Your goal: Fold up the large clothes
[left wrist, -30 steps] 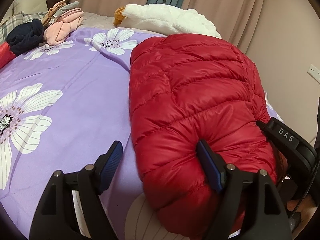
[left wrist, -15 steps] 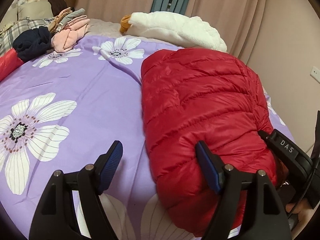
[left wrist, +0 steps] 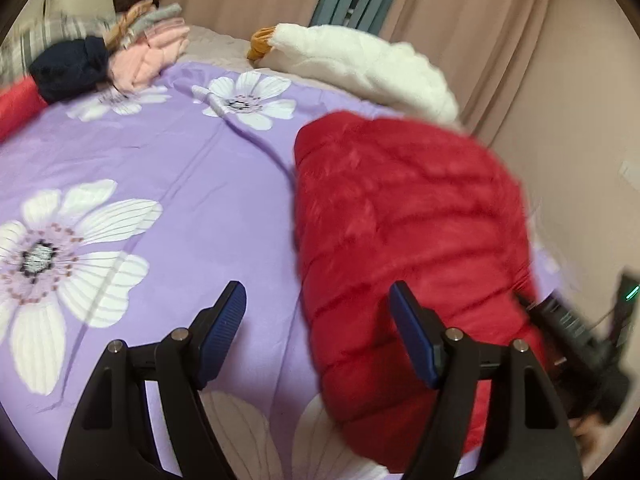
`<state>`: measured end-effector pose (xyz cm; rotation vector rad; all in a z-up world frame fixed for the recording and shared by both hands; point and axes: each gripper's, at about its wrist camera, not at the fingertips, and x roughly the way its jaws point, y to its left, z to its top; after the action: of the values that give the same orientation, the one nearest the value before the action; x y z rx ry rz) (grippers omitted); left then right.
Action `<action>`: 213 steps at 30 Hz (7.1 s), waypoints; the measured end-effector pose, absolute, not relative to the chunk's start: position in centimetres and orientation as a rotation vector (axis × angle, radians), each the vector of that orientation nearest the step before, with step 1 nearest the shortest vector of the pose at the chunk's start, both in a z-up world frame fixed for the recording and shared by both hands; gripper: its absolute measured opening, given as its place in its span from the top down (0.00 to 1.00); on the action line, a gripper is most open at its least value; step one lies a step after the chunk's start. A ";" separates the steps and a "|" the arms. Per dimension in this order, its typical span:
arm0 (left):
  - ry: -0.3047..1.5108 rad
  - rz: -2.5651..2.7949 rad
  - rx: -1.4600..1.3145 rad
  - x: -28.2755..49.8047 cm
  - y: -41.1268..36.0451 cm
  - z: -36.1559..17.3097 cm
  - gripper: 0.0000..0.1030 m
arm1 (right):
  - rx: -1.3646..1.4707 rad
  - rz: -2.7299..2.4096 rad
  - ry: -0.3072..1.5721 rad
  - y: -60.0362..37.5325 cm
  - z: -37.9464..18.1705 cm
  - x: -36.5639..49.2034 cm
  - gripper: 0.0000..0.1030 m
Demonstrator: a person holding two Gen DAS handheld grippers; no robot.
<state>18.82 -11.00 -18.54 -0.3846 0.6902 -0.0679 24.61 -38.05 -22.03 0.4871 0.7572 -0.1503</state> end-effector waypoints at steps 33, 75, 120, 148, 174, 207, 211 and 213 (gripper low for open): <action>1.003 -0.466 -0.756 31.3 -9.8 -23.9 0.07 | 0.889 0.312 0.932 -41.7 -26.8 30.5 0.04; 0.606 -0.562 -0.522 25.9 -8.1 -8.3 0.45 | 0.691 0.615 0.526 -36.1 -14.4 24.6 0.45; 0.455 -0.404 -0.514 15.8 5.1 -3.4 0.44 | 0.542 0.760 0.495 -24.4 -11.2 22.9 0.44; 0.572 -0.352 -0.583 20.1 8.1 -7.3 0.44 | 0.543 0.677 0.587 -22.5 -12.1 24.1 0.43; 0.570 -0.299 -0.598 20.5 8.6 -8.3 0.43 | 0.533 0.657 0.584 -20.9 -12.7 24.8 0.43; 0.611 -0.301 -0.612 21.5 8.7 -9.5 0.42 | 0.534 0.619 0.619 -20.1 -12.7 25.2 0.43; 0.626 -0.288 -0.612 21.7 8.6 -9.7 0.41 | 0.535 0.616 0.631 -20.1 -12.8 25.3 0.43; 0.634 -0.284 -0.606 21.9 8.5 -10.0 0.41 | 0.533 0.608 0.639 -19.9 -12.8 25.3 0.43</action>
<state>21.88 8.48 -9.98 -0.6061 0.6340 -0.2836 25.32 -19.86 -12.80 0.5330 0.6385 0.6077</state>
